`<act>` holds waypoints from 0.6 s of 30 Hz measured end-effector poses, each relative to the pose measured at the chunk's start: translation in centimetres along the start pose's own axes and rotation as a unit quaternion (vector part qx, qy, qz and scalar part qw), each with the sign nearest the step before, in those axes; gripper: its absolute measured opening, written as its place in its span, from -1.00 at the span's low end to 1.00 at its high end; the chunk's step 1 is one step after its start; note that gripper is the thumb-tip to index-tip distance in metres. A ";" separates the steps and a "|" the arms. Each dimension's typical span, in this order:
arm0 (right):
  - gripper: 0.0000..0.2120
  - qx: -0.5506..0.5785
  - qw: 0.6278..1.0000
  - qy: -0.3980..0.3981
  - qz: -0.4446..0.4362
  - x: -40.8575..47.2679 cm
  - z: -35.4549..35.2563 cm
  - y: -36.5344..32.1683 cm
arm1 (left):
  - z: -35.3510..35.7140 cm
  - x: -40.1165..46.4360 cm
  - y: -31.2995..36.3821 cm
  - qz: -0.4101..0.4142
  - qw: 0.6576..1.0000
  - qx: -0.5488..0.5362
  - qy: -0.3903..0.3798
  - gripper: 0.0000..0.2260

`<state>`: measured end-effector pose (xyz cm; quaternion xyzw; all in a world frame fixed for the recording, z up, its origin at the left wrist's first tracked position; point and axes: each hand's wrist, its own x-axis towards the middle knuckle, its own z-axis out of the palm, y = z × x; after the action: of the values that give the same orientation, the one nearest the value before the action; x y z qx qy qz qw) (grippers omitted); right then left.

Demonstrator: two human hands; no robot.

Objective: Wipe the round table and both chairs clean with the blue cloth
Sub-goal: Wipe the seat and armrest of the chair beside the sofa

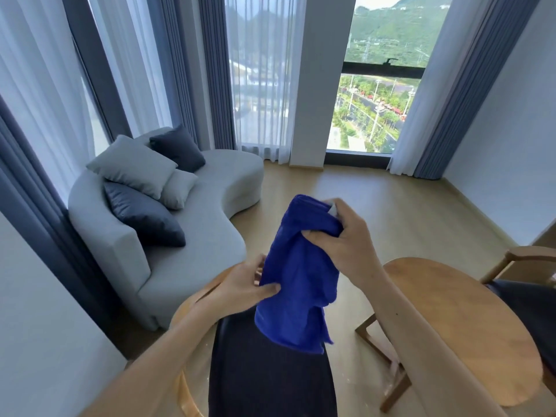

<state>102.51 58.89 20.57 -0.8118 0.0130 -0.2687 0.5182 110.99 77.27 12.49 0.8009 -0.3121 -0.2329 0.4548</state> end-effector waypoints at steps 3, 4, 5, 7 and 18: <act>-0.76 0.032 0.998 0.050 0.004 0.0 -1.6 -0.4 | 0.7 0.0 -1.1 0.009 0.999 0.043 0.014 -0.70; -0.77 0.022 0.996 0.079 0.016 0.0 -2.4 0.0 | 0.3 0.1 -1.0 0.011 0.998 0.058 0.025 -0.76; -0.78 0.006 0.993 0.108 0.042 0.0 -3.3 0.8 | -0.4 0.3 -0.9 0.013 0.997 0.071 0.040 -0.84; -0.81 -0.059 0.983 0.116 0.132 -0.2 -5.5 2.7 | -2.1 0.6 0.2 0.032 0.992 0.099 0.069 -0.91; -0.32 -0.138 0.951 -0.257 0.102 -4.7 -1.8 7.1 | -3.5 1.4 8.8 0.171 0.948 0.256 -0.076 -0.63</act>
<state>99.53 55.47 13.15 -0.9114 -0.0009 0.0072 0.4115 111.75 74.83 21.73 0.8048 -0.5273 -0.1237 0.2427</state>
